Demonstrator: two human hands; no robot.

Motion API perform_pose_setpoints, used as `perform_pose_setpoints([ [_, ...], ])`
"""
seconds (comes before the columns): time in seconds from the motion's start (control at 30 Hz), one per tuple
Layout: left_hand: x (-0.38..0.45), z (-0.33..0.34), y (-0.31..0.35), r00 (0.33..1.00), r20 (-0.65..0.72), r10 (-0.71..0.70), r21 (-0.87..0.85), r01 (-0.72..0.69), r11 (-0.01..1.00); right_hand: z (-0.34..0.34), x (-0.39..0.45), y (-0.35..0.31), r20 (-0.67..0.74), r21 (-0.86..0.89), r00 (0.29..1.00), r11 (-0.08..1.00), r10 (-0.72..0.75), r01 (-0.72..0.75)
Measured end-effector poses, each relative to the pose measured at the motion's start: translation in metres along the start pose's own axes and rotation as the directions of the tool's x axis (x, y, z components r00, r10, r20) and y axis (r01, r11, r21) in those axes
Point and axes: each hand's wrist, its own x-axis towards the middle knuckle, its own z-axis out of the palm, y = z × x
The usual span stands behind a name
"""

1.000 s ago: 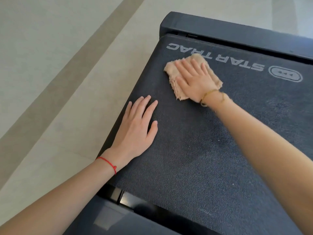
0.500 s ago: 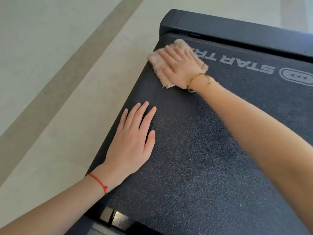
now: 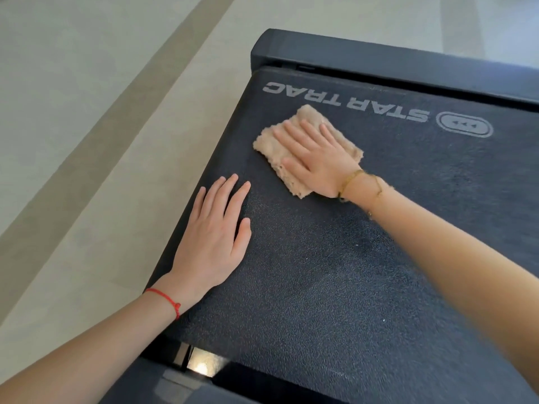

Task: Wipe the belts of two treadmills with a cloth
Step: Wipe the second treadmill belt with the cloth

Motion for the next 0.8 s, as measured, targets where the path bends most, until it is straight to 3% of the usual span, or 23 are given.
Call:
perform_pose_setpoints([
  [0.13, -0.001, -0.001, 0.001, 1.000, 0.000, 0.002, -0.001, -0.002, 1.000, -0.015, -0.003, 0.051, -0.009, -0.007, 0.950, 0.950, 0.313, -0.313],
  [0.2, -0.001, -0.001, 0.001, 1.000, -0.004, -0.001, -0.003, 0.001, 1.000, -0.015, -0.004, 0.047, -0.005, -0.007, 0.922, 0.922, 0.387, -0.387],
  [0.3, -0.001, -0.001, 0.002, 1.000, -0.011, 0.003, 0.001, -0.003, 1.000, -0.005, -0.027, 0.004, 0.001, -0.004, 0.946, 0.946, 0.326, -0.326],
  [0.43, -0.001, 0.000, 0.003, 1.000, -0.009, 0.010, -0.003, -0.010, 1.000, 0.007, -0.104, -0.059, -0.002, 0.014, 0.994, 0.994, 0.107, -0.107],
  [0.53, -0.002, 0.001, 0.001, 1.000, -0.014, 0.008, -0.016, -0.008, 1.000, 0.013, -0.161, -0.071, 0.025, 0.035, 1.000, 0.999, 0.018, -0.018],
  [0.63, -0.002, 0.001, 0.001, 1.000, -0.014, 0.011, -0.023, -0.011, 1.000, 0.006, -0.173, -0.036, 0.008, 0.023, 0.983, 0.983, 0.184, -0.184],
  [0.73, -0.001, 0.001, 0.000, 1.000, 0.001, 0.008, -0.019, -0.008, 1.000, -0.003, -0.156, -0.013, 0.010, 0.045, 0.905, 0.904, 0.425, -0.425],
  [0.8, 0.001, 0.000, 0.001, 1.000, 0.011, 0.009, -0.022, -0.009, 1.000, -0.002, -0.150, -0.025, -0.002, 0.039, 0.886, 0.885, 0.464, -0.464],
])
